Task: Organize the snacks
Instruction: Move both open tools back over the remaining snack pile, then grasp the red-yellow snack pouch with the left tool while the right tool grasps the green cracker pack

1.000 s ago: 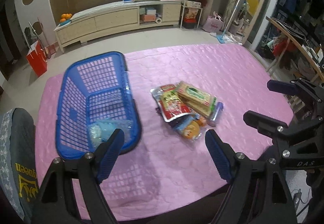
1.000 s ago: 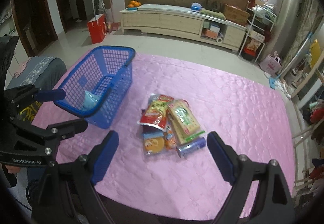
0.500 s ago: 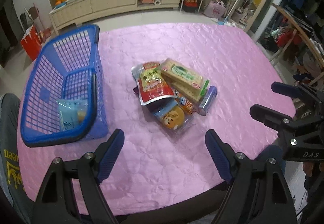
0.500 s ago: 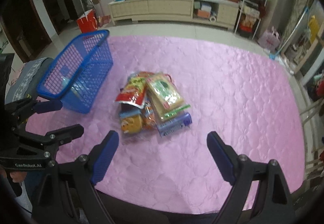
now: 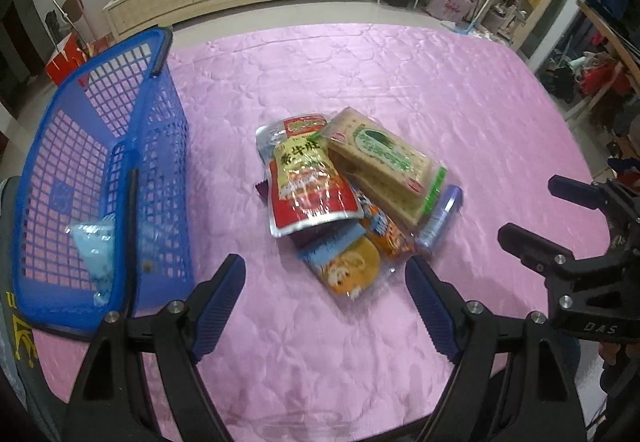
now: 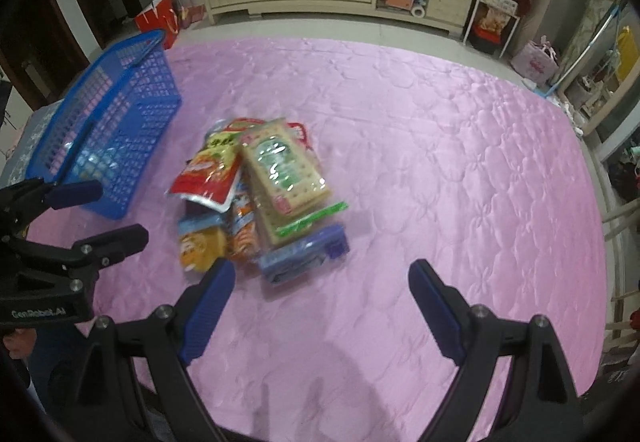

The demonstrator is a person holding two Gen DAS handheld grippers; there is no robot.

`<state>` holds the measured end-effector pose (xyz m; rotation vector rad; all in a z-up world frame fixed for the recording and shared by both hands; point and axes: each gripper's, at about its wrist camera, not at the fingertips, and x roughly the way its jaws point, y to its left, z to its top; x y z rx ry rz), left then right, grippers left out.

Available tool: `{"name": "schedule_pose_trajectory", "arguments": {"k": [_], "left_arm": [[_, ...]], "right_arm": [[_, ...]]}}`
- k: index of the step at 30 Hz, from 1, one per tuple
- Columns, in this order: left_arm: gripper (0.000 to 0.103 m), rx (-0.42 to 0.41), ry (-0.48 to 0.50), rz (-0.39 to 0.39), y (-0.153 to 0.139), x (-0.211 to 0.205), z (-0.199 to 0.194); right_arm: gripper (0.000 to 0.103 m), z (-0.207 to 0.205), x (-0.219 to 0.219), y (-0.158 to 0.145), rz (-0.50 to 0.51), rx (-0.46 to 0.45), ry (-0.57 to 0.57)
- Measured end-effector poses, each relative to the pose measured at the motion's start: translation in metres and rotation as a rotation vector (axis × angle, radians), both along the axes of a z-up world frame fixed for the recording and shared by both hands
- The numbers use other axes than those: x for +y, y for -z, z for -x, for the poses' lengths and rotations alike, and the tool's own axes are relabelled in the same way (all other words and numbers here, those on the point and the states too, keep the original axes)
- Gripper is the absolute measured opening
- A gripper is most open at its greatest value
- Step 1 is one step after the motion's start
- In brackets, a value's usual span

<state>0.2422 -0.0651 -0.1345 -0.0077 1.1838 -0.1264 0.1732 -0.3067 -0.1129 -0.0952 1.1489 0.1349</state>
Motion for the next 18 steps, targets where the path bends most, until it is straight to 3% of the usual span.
{"name": "schedule_pose_trajectory", "arguments": {"k": [9, 18], "left_arm": [[0.080, 0.059, -0.023, -0.071, 0.028, -0.007, -0.052], [0.080, 0.143, -0.047, -0.087, 0.067, 0.001, -0.094]], "right_arm": [[0.091, -0.045, 0.002, 0.023, 0.061, 0.025, 0.005], [0.091, -0.082, 0.001, 0.048, 0.040, 0.084, -0.015]]}}
